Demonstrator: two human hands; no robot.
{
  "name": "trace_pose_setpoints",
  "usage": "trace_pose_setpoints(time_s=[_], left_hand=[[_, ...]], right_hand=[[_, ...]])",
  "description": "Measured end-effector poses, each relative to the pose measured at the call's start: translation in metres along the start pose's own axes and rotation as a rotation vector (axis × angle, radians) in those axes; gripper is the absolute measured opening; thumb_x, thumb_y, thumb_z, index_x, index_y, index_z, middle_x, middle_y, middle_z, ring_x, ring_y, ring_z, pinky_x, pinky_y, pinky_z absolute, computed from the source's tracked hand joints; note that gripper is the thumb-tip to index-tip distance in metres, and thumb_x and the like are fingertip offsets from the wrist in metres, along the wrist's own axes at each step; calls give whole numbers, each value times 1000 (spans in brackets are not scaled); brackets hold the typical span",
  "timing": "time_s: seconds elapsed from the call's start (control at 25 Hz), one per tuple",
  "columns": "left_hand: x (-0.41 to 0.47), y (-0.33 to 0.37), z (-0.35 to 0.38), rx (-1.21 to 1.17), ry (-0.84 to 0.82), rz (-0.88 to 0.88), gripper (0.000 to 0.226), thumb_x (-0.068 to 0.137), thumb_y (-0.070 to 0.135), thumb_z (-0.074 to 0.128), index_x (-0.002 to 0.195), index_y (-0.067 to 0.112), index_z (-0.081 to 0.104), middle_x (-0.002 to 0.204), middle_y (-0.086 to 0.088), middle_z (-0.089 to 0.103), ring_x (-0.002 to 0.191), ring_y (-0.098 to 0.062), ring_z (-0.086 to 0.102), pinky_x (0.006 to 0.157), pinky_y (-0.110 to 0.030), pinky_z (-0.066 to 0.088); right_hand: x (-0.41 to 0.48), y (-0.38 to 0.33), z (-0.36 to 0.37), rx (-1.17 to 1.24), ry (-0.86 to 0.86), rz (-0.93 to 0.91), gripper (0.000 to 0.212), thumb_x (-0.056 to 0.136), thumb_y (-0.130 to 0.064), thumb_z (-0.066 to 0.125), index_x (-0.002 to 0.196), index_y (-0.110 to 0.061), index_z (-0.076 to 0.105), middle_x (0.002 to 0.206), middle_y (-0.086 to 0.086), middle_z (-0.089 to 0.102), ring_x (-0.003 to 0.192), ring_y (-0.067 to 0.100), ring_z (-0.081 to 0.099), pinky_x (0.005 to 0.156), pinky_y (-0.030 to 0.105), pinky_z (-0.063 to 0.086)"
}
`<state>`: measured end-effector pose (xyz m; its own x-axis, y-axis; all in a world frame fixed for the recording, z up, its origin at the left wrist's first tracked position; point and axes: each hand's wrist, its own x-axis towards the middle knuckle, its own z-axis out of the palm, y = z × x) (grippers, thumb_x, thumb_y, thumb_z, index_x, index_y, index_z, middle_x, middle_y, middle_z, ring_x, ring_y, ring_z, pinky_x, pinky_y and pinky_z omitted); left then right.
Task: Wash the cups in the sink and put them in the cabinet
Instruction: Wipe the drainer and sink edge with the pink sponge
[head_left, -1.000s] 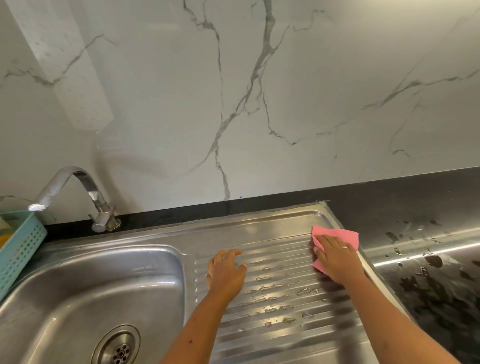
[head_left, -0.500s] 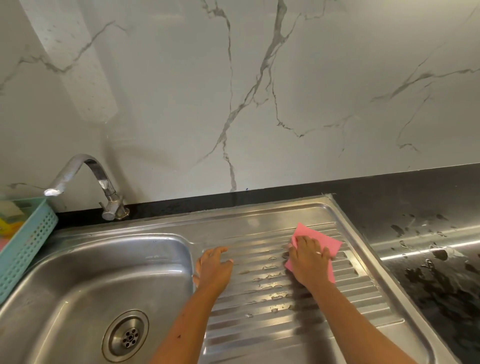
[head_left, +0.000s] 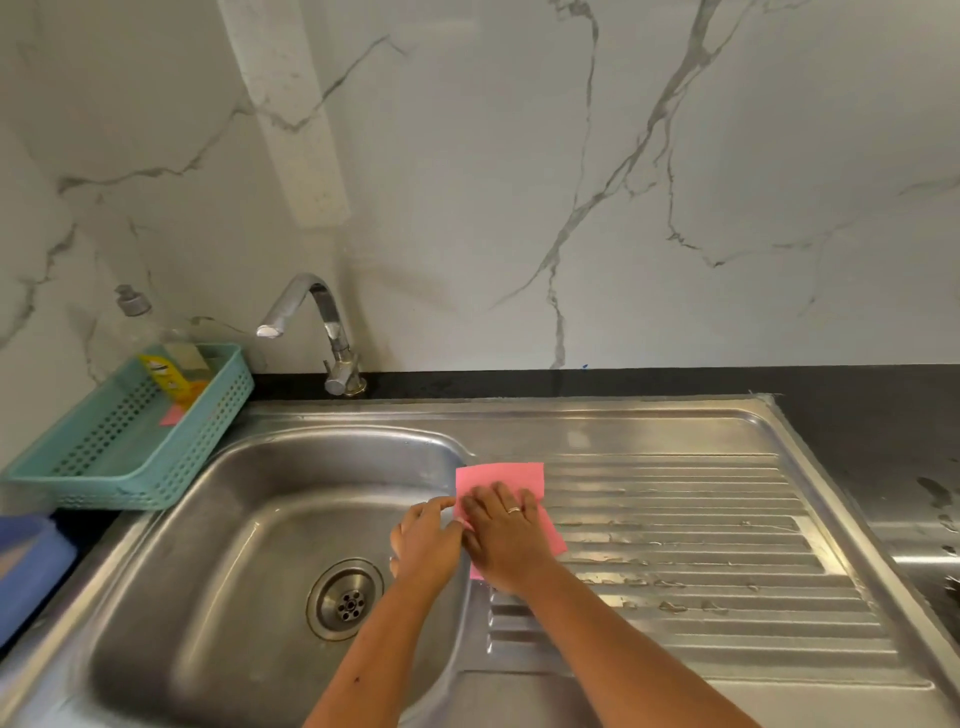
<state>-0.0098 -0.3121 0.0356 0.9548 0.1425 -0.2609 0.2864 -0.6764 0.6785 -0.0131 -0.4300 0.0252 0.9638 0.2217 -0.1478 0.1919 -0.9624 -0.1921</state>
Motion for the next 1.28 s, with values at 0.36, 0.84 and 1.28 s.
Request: trace_pose_setpoints(time_s=[0.36, 0.84, 1.28], left_hand=[[-14, 18, 20, -3, -35, 21, 35, 91, 27, 49, 124, 35, 56, 140, 2, 48, 132, -23, 38, 108, -37, 27], [-72, 79, 71, -199, 118, 337, 28, 93, 5, 51, 109, 23, 64, 118, 7, 57, 113, -10, 48, 98, -21, 37], [-91, 82, 83, -164, 162, 281, 28, 91, 3, 53, 107, 22, 64, 118, 3, 58, 118, -17, 48, 101, -27, 37]], right_hand=[[-30, 48, -1, -44, 23, 4, 45, 84, -47, 35, 112, -32, 68, 110, -14, 68, 97, 13, 67, 79, 37, 55], [-125, 206, -28, -144, 148, 372, 63, 94, -49, 1, 151, -26, 17, 155, -9, 26, 142, 18, 24, 112, 46, 19], [-153, 243, -29, -146, 330, 645, 44, 87, -52, 46, 93, -13, 66, 84, 3, 64, 75, 26, 59, 75, 38, 38]])
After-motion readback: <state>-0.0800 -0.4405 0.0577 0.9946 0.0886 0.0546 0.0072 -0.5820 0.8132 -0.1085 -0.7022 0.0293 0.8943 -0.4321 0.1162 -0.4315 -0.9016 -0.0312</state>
